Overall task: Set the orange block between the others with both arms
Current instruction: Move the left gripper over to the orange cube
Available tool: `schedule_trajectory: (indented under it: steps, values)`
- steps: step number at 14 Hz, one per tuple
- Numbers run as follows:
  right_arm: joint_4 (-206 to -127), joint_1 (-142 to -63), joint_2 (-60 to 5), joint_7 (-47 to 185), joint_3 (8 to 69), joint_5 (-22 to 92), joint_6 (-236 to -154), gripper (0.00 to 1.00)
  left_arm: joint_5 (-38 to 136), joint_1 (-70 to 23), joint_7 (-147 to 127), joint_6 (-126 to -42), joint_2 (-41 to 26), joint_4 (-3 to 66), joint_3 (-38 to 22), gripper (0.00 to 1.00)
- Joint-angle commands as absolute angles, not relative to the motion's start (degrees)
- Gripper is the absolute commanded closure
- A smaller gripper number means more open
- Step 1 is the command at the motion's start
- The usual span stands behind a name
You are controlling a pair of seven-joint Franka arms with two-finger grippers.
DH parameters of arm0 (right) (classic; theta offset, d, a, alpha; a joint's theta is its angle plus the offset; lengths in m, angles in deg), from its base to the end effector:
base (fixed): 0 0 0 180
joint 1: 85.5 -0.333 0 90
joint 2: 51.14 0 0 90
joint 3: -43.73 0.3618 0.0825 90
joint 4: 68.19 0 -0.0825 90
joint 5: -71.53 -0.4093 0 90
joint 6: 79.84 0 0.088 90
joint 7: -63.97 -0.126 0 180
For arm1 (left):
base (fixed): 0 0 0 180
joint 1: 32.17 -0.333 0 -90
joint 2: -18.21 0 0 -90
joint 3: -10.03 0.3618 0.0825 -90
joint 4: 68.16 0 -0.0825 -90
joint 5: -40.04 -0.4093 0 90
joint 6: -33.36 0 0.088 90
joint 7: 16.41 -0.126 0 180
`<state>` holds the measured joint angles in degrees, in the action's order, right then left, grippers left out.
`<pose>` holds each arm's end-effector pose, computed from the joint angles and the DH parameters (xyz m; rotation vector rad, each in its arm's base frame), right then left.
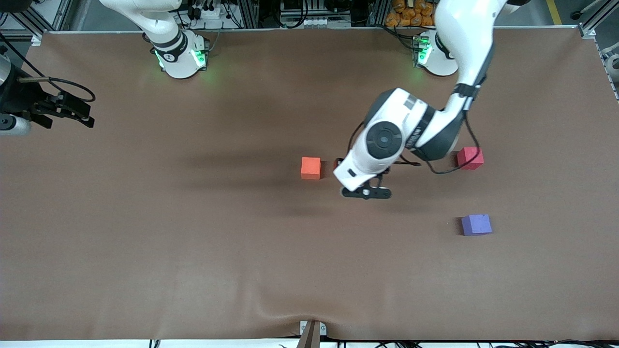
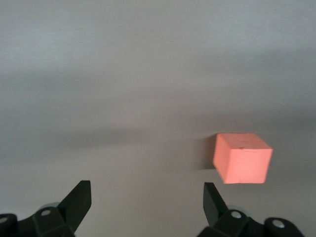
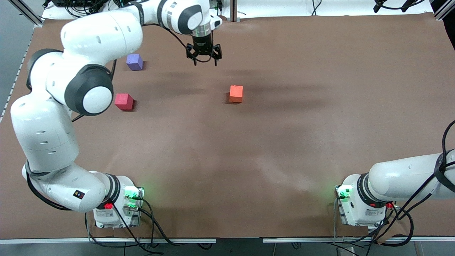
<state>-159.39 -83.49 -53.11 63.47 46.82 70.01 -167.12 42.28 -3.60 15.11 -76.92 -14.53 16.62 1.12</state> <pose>0.5617 0.0146 0.6565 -3.1169 -0.0169 0.0536 0.5947 -0.4363 0.3450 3.0971 -0.1068 -0.2601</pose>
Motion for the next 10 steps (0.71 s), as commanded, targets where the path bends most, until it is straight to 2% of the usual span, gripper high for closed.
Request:
schedule_trajectory:
  steps: [1, 5, 10]
  values:
    - [-159.42, -82.60, -52.90, 64.85, 47.25, 70.92, -166.86, 0.00, 42.59, -0.72, 17.59, -80.62, -17.11, 14.72, 1.59, 0.00]
    - [-158.89, -82.60, -52.81, 64.50, 47.25, 70.92, -166.76, 0.00, 42.77, 2.09, 21.45, -84.93, -20.62, 13.68, 1.59, 0.00]
    - [-158.28, -82.43, -52.89, 64.41, 47.16, 70.92, -166.76, 0.00, 42.68, 4.74, 27.45, -86.51, -24.68, 10.68, 1.59, 0.00]
